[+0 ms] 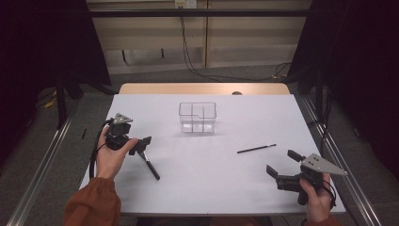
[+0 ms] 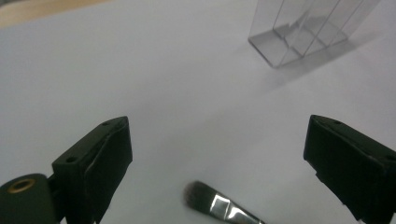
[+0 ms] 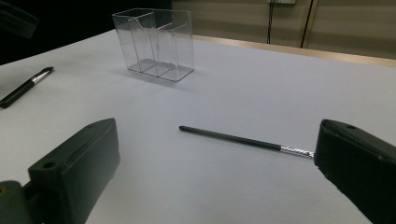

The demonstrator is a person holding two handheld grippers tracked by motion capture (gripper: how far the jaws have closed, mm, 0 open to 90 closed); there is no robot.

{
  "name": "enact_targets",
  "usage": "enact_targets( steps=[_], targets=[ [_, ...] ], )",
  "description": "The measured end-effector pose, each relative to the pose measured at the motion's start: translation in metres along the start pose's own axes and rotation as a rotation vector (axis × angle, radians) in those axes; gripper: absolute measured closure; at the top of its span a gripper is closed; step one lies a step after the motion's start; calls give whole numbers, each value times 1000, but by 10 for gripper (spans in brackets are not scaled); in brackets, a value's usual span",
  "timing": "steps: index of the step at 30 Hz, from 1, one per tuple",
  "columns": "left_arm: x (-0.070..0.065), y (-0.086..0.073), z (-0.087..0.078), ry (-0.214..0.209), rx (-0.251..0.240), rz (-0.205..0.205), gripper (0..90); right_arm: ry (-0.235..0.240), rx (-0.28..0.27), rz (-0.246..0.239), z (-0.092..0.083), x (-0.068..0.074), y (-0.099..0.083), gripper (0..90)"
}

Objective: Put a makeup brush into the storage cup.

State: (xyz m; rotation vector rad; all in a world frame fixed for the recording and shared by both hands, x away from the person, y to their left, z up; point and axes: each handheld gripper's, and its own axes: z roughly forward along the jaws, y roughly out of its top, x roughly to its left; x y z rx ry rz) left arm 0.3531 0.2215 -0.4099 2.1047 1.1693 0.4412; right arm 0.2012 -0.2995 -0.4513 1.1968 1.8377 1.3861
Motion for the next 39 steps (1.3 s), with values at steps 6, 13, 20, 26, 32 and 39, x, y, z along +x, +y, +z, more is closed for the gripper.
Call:
enact_targets(
  steps=[6, 13, 20, 26, 32, 39],
  targets=[
    [-4, 2, 0, 8, 94, 0, 85, 2, 3, -2, 0, 0, 0, 0],
    [-8, 4, 4, -21, 198, -44, 90, 2, 4, -3, 0, 0, 0, 0],
    [-11, 6, 9, 8, 319, -48, 80, 4, 6, -3, 1, 1, 0, 0],
    [-14, 8, 14, 31, 371, -71, 75, 1, 8, -1, 1, 1, 0, 0],
    [-15, 6, 17, 51, 427, -97, 74, 2, 9, -2, 1, 1, 0, 0],
    [-16, 3, 22, 60, 485, -152, 71, 3, 12, -2, 1, 1, 0, 0]
  ],
)
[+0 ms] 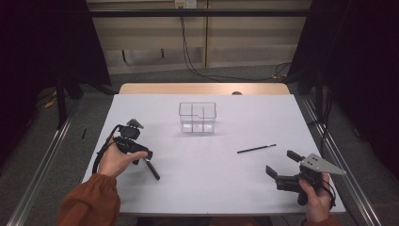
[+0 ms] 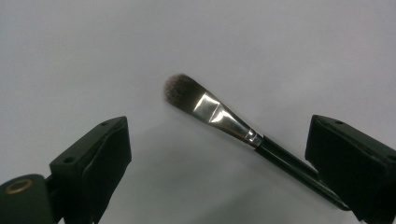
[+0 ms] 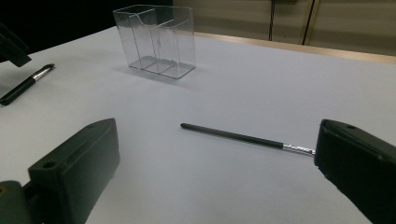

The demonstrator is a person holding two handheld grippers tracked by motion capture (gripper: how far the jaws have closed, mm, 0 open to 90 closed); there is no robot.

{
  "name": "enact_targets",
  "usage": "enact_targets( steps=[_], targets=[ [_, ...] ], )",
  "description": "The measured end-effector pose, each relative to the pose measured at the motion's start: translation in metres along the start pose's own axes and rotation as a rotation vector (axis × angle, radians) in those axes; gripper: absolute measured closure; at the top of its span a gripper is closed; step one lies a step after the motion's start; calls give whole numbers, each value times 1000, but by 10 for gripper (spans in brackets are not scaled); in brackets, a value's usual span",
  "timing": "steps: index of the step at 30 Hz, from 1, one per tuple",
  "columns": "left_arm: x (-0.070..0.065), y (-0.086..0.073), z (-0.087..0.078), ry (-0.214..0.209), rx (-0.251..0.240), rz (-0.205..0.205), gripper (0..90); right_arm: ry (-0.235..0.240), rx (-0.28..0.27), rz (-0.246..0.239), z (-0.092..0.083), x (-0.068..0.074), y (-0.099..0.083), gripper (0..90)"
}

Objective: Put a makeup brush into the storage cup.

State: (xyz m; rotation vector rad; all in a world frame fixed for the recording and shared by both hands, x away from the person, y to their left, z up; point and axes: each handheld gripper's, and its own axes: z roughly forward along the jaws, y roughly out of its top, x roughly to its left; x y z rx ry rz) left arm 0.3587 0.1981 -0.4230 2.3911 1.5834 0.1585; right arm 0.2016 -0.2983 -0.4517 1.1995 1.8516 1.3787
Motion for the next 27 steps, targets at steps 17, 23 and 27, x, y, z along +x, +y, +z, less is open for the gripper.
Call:
enact_targets(
  steps=[17, 23, 27],
  targets=[
    [-8, 2, 18, -12, 99, -47, 159, 7, 1, 6, 1, 0, 0, 0],
    [-11, 5, 26, -11, 126, -61, 177, 8, 3, 4, 1, 0, 0, 0],
    [-16, 6, 29, 24, 139, -58, 210, 10, 4, 4, 1, 0, 0, 0]
  ],
)
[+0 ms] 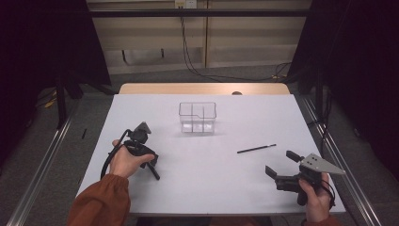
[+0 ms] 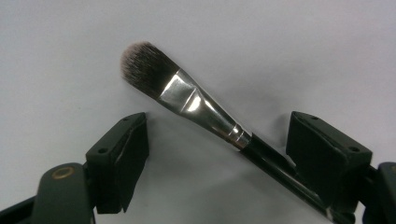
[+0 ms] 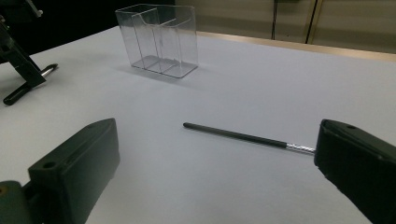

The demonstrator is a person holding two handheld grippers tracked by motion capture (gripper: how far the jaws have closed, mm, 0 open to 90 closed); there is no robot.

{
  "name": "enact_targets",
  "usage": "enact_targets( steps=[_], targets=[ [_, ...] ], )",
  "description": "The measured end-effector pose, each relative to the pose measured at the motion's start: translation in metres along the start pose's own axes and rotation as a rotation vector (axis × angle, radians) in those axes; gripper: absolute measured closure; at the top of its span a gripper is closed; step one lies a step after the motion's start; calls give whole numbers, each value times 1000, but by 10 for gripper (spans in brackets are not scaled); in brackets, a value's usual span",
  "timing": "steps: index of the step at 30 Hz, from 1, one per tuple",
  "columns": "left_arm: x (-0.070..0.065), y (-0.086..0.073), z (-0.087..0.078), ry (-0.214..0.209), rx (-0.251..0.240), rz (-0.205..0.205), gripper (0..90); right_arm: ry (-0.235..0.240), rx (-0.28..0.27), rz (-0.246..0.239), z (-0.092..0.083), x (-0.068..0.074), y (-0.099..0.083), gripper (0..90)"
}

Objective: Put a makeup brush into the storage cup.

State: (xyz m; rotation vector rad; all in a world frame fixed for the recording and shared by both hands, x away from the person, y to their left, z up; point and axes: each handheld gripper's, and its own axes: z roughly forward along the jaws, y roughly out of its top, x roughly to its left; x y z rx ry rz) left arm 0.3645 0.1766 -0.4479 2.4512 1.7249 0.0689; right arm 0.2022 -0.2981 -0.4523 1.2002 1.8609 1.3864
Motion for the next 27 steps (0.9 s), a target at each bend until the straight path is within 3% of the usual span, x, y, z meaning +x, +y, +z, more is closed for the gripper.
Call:
enact_targets(
  steps=[3, 6, 8, 13, 20, 27],
  targets=[
    [0, 1, 0, 11, 3, -19, 230, 12, -3, 22, 0, -1, -1, 0],
    [5, 1, -1, 19, -5, -43, 344, 8, -3, 25, 0, -2, -1, 0],
    [7, 0, -3, 22, 4, -35, 407, 11, 0, 21, 0, -1, -1, 0],
    [4, 2, -2, 45, 21, -12, 439, 13, 4, 20, 1, -1, -1, 0],
    [0, 5, -4, 36, 74, 34, 578, 12, 3, 19, 0, -1, -1, 0],
    [-2, 6, -4, 24, 89, 59, 723, 14, 5, 18, 0, -1, -1, 0]
  ],
)
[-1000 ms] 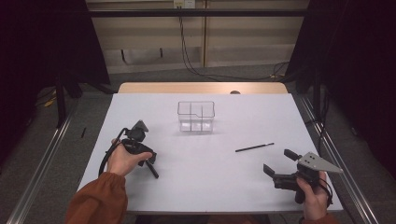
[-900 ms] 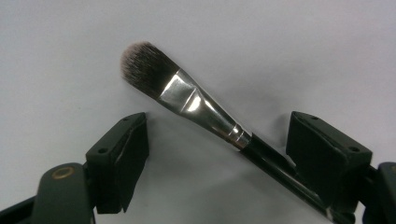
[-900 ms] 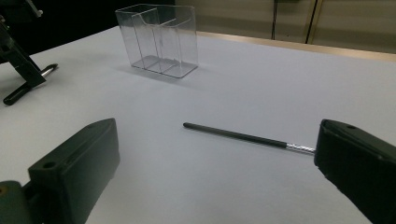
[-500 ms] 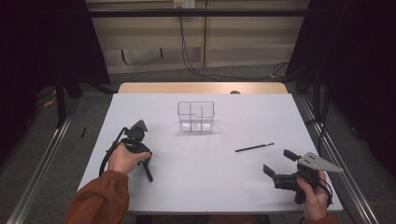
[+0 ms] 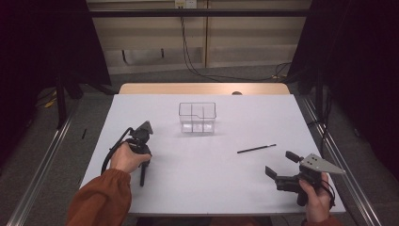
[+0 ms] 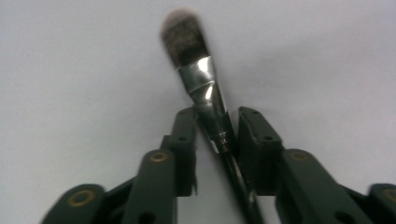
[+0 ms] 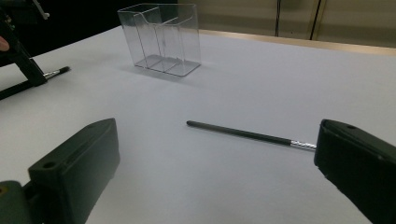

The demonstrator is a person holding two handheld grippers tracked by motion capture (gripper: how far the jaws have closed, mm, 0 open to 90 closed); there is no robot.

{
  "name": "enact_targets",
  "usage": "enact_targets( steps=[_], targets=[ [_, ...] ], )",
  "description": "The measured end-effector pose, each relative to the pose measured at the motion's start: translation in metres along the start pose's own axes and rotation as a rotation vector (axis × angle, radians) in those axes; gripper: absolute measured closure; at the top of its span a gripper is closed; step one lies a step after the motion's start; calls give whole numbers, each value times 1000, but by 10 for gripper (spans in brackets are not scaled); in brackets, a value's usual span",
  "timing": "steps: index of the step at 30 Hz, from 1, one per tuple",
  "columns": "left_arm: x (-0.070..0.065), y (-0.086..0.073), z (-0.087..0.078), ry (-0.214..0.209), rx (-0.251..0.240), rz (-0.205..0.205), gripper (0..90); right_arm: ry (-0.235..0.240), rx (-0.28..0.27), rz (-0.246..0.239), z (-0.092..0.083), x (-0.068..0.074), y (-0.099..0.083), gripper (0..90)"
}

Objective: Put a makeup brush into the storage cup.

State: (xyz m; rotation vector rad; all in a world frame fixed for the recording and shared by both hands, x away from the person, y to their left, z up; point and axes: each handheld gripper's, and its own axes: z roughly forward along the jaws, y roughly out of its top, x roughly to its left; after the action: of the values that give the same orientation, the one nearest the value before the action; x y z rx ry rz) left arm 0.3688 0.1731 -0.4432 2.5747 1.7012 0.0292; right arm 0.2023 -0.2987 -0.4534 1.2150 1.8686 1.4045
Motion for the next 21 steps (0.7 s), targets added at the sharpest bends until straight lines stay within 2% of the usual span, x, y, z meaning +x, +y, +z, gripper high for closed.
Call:
enact_targets(
  steps=[2, 4, 13, 17, 19, 21],
  targets=[
    [0, 0, 0, -4, 5, 1, 768, 0, -1, 0, 0, 0, 0, 0],
    [0, 1, 0, -10, 7, -2, 772, 0, 0, -1, 0, 0, 0, 0],
    [1, 3, -1, -6, 20, 31, 778, -1, 1, -1, 0, 0, 0, 0],
    [8, 0, -1, -58, -3, 12, 779, -1, 1, -1, 0, 0, 0, 0],
    [11, -1, -2, -75, -11, 21, 780, -1, 2, -1, 0, 0, 0, 0],
    [15, -2, -2, -104, -17, 10, 780, 0, 2, -1, 1, 0, 0, 0]
  ],
)
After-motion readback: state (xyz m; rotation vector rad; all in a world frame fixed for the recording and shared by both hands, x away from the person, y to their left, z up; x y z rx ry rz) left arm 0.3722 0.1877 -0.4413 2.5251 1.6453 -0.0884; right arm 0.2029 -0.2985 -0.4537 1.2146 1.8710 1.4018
